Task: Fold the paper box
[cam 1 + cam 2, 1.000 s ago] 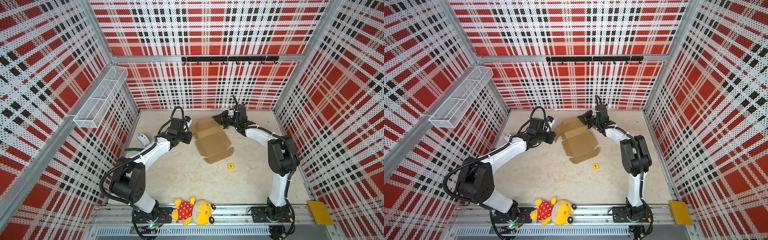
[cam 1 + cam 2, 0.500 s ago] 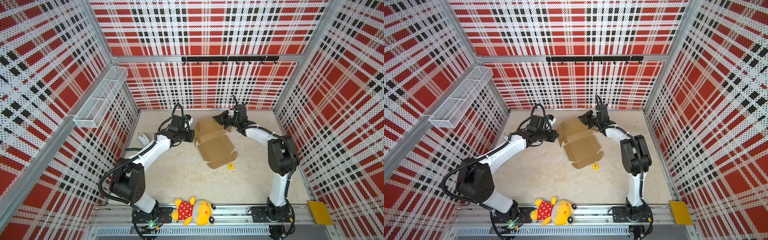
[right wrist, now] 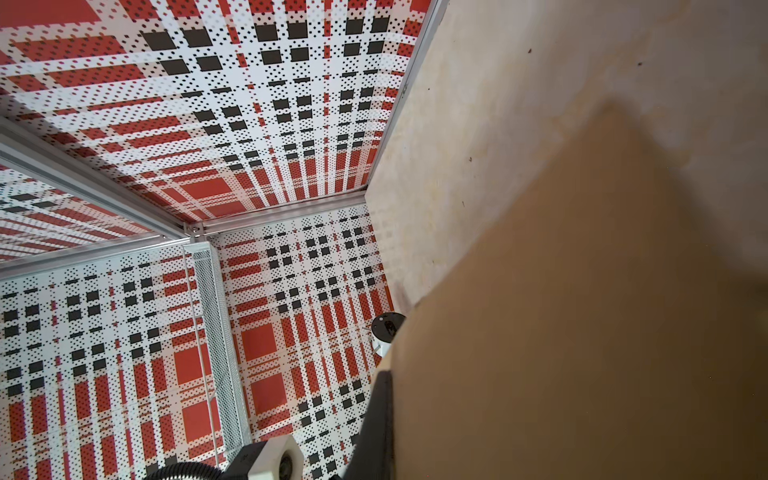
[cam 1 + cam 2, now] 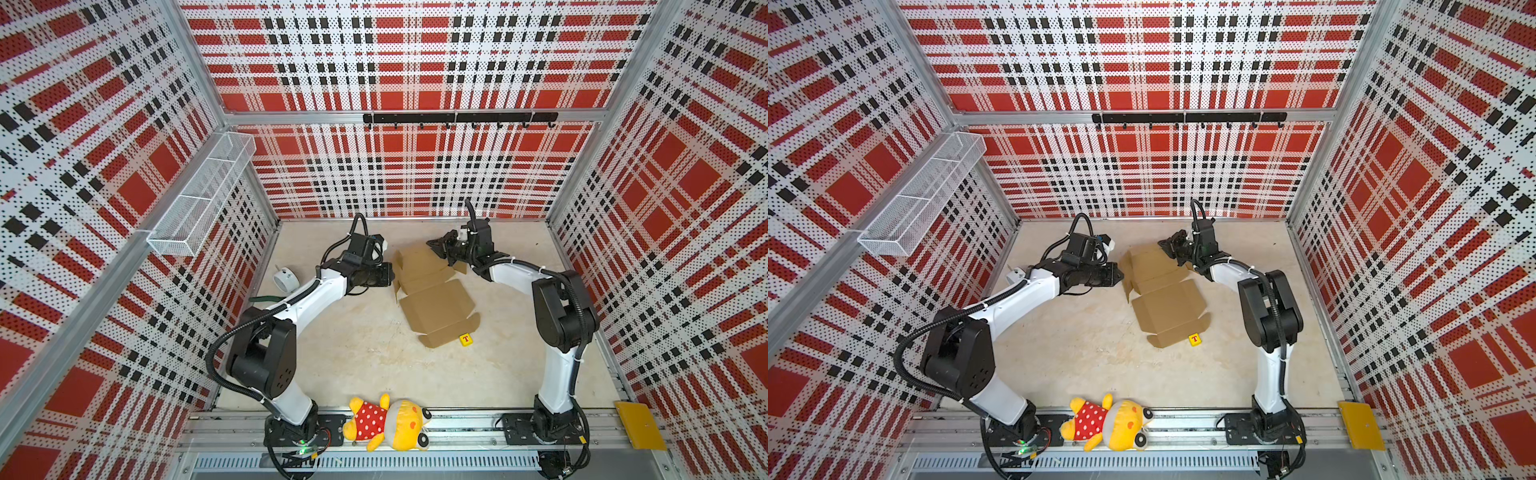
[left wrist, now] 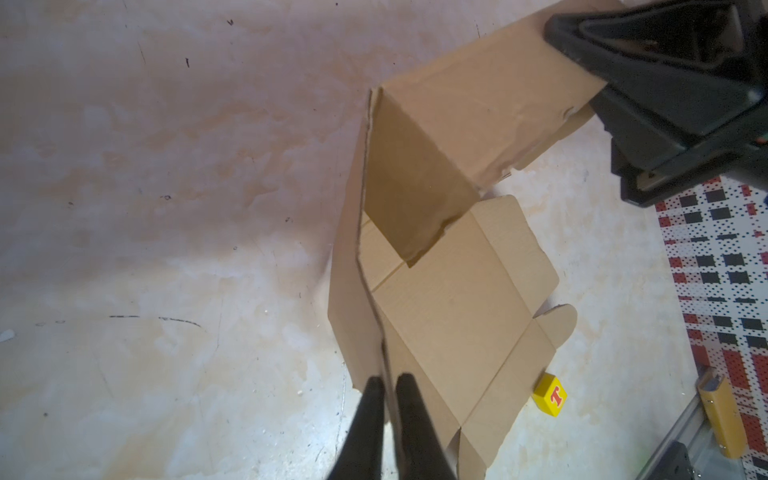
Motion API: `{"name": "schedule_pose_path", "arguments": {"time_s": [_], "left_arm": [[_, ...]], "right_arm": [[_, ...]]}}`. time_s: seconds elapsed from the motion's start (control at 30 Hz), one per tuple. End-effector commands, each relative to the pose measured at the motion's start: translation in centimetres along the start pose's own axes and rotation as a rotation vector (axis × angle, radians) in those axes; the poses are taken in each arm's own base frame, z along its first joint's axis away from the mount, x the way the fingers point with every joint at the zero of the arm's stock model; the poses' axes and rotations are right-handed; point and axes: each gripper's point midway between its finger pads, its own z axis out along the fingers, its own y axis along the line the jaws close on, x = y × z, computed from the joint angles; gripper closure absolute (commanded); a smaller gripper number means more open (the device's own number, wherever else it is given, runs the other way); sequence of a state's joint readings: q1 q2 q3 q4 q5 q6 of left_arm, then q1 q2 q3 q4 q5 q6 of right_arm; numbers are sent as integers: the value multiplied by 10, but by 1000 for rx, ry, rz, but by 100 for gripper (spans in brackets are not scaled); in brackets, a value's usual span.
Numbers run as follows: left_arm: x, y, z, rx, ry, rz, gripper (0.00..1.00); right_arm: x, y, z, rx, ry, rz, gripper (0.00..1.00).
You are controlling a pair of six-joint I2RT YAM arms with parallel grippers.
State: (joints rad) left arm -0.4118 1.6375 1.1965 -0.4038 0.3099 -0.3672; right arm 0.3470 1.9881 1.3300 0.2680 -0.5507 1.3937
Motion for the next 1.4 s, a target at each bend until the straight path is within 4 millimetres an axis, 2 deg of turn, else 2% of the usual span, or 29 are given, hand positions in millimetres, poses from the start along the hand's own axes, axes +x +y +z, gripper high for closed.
{"name": "schedule_pose_path", "arguments": {"time_s": [0.0, 0.1, 0.17, 0.4, 0.63, 0.7, 0.83, 0.87, 1.0, 1.1, 1.2, 1.37], "left_arm": [[-7, -11, 6, 49, -35, -43, 87], [-12, -18, 1, 70, -39, -62, 85], [-15, -22, -3, 83, -44, -74, 79], [-10, -31, -3, 149, -39, -87, 67], [-8, -26, -13, 205, -60, -47, 49], [-10, -25, -19, 220, -71, 2, 44], [-22, -25, -44, 260, -116, 129, 30], [-27, -12, -52, 246, -124, 144, 28], [-30, 9, -63, 218, -135, 353, 27], [-19, 17, -64, 190, -117, 645, 26], [-15, 27, -57, 187, -109, 837, 26], [-37, 47, -32, 150, -121, 915, 29]], "right_arm": [[16, 24, -7, -85, 29, -77, 100], [18, 23, -8, -91, 33, -79, 100], [19, 24, -9, -99, 36, -95, 100], [13, 24, -14, -111, 49, -134, 100], [3, 14, -16, -117, 61, -143, 100], [1, 12, -14, -121, 70, -146, 100], [-2, 7, -11, -142, 82, -119, 100], [-2, 10, -11, -151, 85, -124, 100], [-4, 9, -11, -144, 87, -132, 100], [-4, 12, -10, -145, 92, -132, 100], [-4, 13, -10, -135, 96, -147, 100], [-5, 13, -9, -126, 95, -148, 100]]}}
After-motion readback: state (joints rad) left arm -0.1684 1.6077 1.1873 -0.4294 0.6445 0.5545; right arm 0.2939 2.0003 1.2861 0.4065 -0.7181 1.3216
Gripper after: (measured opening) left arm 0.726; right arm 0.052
